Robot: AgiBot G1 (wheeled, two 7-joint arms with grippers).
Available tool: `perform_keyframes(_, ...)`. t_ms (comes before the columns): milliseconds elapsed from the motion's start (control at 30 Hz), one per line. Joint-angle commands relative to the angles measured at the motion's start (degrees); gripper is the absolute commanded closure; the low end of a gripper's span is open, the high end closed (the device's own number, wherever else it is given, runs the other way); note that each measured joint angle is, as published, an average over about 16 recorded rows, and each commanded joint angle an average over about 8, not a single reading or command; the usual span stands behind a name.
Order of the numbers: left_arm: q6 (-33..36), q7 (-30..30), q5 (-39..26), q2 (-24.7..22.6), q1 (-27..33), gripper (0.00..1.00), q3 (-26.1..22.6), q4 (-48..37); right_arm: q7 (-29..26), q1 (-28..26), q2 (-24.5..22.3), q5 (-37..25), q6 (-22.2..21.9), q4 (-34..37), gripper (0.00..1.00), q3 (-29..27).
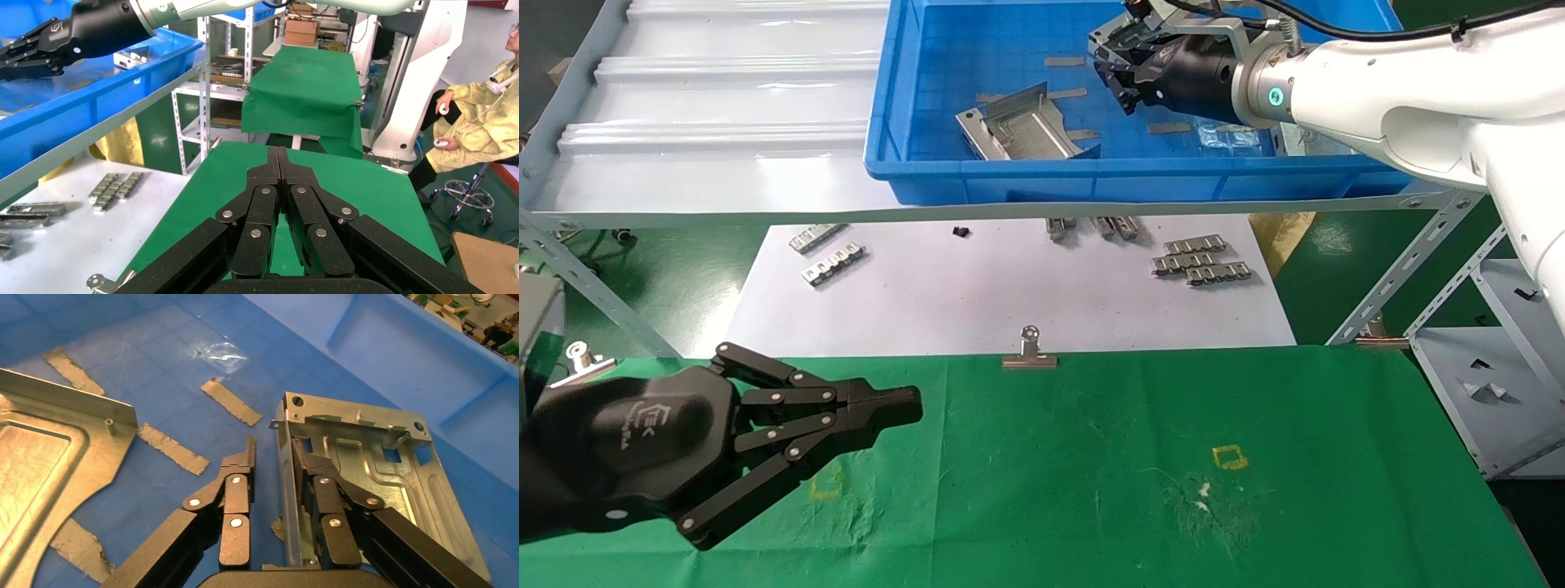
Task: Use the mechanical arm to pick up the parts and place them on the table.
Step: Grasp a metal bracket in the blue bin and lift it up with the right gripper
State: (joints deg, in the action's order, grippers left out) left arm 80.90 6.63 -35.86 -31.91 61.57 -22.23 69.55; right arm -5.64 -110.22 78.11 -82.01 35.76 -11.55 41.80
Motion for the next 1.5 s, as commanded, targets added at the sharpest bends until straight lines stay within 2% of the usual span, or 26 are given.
perform_keyframes(33,0.00,0.00,0.00,0.00,0.00,1.00,0.00,0.00,-0.17,-0.04,0.00,-0.21,-0.34,-0.21,1.00,0.95)
perform_keyframes(467,0.00,0.00,0.00,0.00,0.00,1.00,0.00,0.00,-0.38,-2.20,-0.34,0.72,-1.02,0.10,1.00,4.13)
perform_keyframes(500,0.00,0.00,0.00,0.00,0.00,0.95,0.00,0.00,-0.19,-2.56,-0.39,0.98,-0.76,0.07,1.00,4.18)
perform_keyframes(733,0.00,0.00,0.00,0.00,0.00,0.08,0.00,0.00,2.46,-6.41,-1.55,3.14,4.36,0.32,1.00,3.84)
perform_keyframes(767,0.00,0.00,0.00,0.00,0.00,0.00,0.00,0.00,2.97,-7.11,-1.89,3.46,5.73,0.46,1.00,3.71)
perform_keyframes(967,0.00,0.00,0.00,0.00,0.00,0.00,0.00,0.00,6.46,-11.23,-5.44,5.31,18.52,0.87,1.00,3.03)
perform_keyframes(1367,0.00,0.00,0.00,0.00,0.00,0.00,0.00,0.00,12.20,-16.23,-12.40,6.16,50.45,-0.17,1.00,4.44)
perform_keyframes(1500,0.00,0.00,0.00,0.00,0.00,0.00,0.00,0.00,12.24,-16.49,-13.93,7.11,55.95,-2.22,1.00,5.98)
